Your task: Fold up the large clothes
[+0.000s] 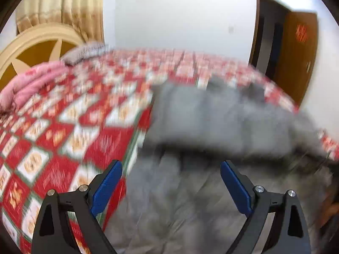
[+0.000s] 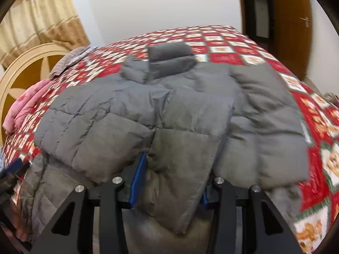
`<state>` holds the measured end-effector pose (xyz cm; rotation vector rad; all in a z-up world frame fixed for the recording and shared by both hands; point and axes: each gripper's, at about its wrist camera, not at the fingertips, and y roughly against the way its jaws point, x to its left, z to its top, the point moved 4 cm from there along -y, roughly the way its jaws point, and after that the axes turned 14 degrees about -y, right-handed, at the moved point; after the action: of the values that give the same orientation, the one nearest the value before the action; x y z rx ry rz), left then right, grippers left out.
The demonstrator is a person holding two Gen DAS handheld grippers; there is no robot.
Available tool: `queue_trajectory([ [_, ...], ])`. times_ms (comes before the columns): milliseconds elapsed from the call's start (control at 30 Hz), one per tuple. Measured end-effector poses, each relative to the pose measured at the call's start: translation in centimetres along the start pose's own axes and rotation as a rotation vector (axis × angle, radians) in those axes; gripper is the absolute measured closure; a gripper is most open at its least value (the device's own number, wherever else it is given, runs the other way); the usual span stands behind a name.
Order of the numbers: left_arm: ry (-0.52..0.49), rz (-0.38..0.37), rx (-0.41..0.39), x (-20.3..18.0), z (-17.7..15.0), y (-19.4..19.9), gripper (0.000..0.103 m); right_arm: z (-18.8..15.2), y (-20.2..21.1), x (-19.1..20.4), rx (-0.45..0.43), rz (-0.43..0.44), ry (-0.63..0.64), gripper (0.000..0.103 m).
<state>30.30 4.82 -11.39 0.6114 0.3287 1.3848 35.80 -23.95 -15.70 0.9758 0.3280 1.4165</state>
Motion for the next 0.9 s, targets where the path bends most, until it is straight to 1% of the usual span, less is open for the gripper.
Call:
queue_trajectory([
  [33, -0.009, 0.017, -0.007, -0.2, 0.7, -0.1, 0.009, 0.1, -0.6, 0.5, 0.01, 0.006, 0.006, 0.056],
  [67, -0.024, 0.03, 0.014, -0.5, 1.1, -0.8, 0.009, 0.1, -1.0, 0.9, 0.016, 0.012, 0.012, 0.055],
  [100, -0.042, 0.041, 0.079, -0.8, 1.1, -2.6, 0.009, 0.1, -1.2, 1.1, 0.015, 0.012, 0.018, 0.055],
  [133, -0.039, 0.054, 0.129, -0.7, 0.7, -4.0, 0.009, 0.0, -1.2, 1.1, 0.015, 0.013, 0.023, 0.055],
  [167, -0.026, 0.069, 0.168, -0.3, 0.2, -5.2, 0.009, -0.1, -1.1, 1.0, 0.018, 0.012, 0.026, 0.052],
  [200, -0.005, 0.094, 0.21, 0.4, -0.6, -6.6, 0.009, -0.2, -0.9, 0.8, 0.031, 0.016, 0.029, 0.047],
  [233, 0.012, 0.143, 0.244, 1.5, -1.5, -7.7, 0.009, -0.3, -0.6, 0.4, 0.041, 0.013, 0.034, 0.033],
  [267, 0.047, 0.22, 0.293, 3.2, -2.5, -8.5, 0.009, -0.5, -0.1, -0.1, 0.039, 0.003, 0.039, 0.028],
  [300, 0.189, 0.184, 0.335, 5.8, -3.9, -9.1, 0.007, -0.5, 0.6, -0.7, 0.027, -0.006, 0.043, 0.028],
  [333, 0.307, 0.108, 0.307, 7.4, -4.4, -8.6, 0.007, -0.5, 1.4, -1.3, 0.01, -0.019, 0.044, 0.027],
  [367, 0.364, 0.07, 0.267, 8.3, -4.3, -7.8, 0.007, -0.4, 2.4, -2.2, -0.013, -0.043, 0.041, 0.028],
  [400, 0.395, 0.047, 0.257, 9.1, -4.2, -6.9, 0.007, -0.1, 3.7, -3.0, -0.049, -0.07, 0.035, 0.028],
  [433, 0.393, 0.055, 0.28, 9.7, -4.0, -6.0, 0.007, 0.1, 4.5, -3.3, -0.075, -0.078, 0.03, 0.028],
  [467, 0.388, 0.052, 0.275, 10.0, -3.7, -5.2, 0.007, 0.6, 5.8, -3.6, -0.115, -0.076, 0.021, 0.033],
  [500, 0.388, 0.039, 0.233, 10.3, -2.8, -3.8, 0.007, 1.2, 6.8, -3.4, -0.148, -0.058, 0.012, 0.038],
  [533, 0.389, 0.037, 0.2, 10.2, -1.9, -3.1, 0.007, 1.6, 7.4, -3.0, -0.164, -0.037, 0.005, 0.047],
  [567, 0.383, 0.041, 0.164, 10.1, -0.6, -2.5, 0.007, 2.3, 8.0, -2.3, -0.178, 0.001, -0.007, 0.05],
  [600, 0.353, 0.049, 0.122, 9.7, 1.4, -2.1, 0.007, 2.9, 8.1, -1.7, -0.181, 0.033, -0.018, 0.05],
  [633, 0.323, 0.052, 0.096, 9.2, 3.0, -2.2, 0.007, 3.5, 8.0, -0.8, -0.17, 0.084, -0.033, 0.05],
  [700, 0.249, 0.069, 0.065, 7.4, 6.0, -3.1, 0.007, 4.1, 6.5, 0.7, -0.124, 0.135, -0.055, 0.05],
  [733, 0.187, 0.07, 0.06, 6.0, 7.7, -4.1, 0.007, 4.1, 5.6, 1.2, -0.108, 0.117, -0.058, 0.05],
  [800, 0.061, 0.064, 0.058, 3.6, 9.7, -6.5, 0.007, 3.7, 3.5, 1.5, -0.082, 0.033, -0.065, 0.05],
  [833, 0.036, 0.098, 0.072, 3.4, 9.9, -7.8, 0.007, 3.4, 2.4, 1.3, -0.061, 0.009, -0.084, 0.05],
  [867, 0.02, 0.146, 0.093, 2.8, 9.7, -8.9, 0.007, 2.9, 1.1, 1.1, -0.033, 0.013, -0.114, 0.05],
  [900, 0.01, 0.173, 0.12, 2.6, 9.0, -10.7, 0.007, 2.5, 0.3, 1.0, -0.017, 0.024, -0.131, 0.05],
])
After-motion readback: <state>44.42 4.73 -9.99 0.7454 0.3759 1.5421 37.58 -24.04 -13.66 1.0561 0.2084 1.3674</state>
